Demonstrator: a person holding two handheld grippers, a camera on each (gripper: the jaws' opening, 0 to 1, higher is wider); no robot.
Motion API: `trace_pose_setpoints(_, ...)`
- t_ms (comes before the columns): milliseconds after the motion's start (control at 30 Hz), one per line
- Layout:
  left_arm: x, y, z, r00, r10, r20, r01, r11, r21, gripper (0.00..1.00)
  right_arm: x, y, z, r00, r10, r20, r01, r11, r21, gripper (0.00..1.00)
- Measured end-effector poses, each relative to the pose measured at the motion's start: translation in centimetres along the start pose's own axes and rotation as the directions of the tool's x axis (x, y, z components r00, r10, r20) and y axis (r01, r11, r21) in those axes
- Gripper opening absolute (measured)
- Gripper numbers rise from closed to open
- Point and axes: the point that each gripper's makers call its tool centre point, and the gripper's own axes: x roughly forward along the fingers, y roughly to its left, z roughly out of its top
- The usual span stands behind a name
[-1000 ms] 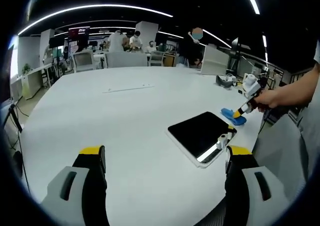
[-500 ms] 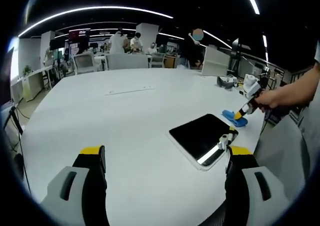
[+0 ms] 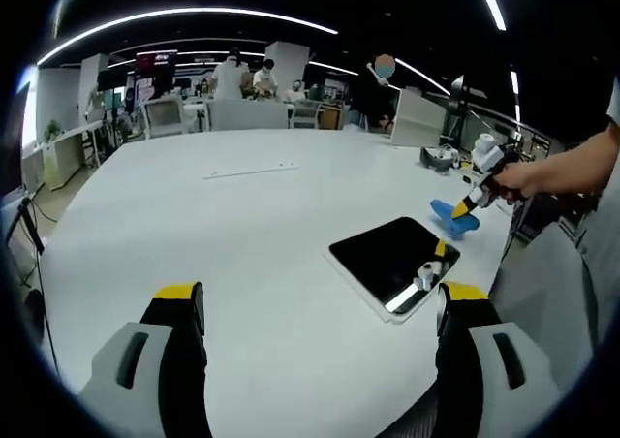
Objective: Wipe the mirror surface with the cleaning cloth until all visible marks leave the cleaned area.
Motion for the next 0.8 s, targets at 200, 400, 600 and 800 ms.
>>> trace_pose_setpoints(200,0.3,-0.1,0.5,1.000,-0.006,0.007,0.006,1.000,0.006,0.99,-0.8,2.2,1.8,0.999,0.034,0.019,-0.034,0.999,-0.004,0.00)
trace_pose_setpoints(400,0.7,0.2,0.0,1.000,-0.003,-0.005,0.004,1.000,0.016,0.99,-0.1,4.1,3.1,0.998,0.067,0.018,-0.067,0.998,-0.003,0.00)
trace_pose_setpoints(600,0.5,-0.1,-0.6,1.000,-0.009,-0.002,0.009,1.000,0.004,0.99,1.1,5.4,4.0,0.997,0.076,0.004,-0.076,0.997,-0.023,0.00)
trace_pose_setpoints(800,0.5,-0.2,-1.1,1.000,-0.021,-0.019,0.021,1.000,0.010,0.99,3.3,6.4,3.9,0.997,0.079,-0.024,-0.079,0.997,-0.006,0.00)
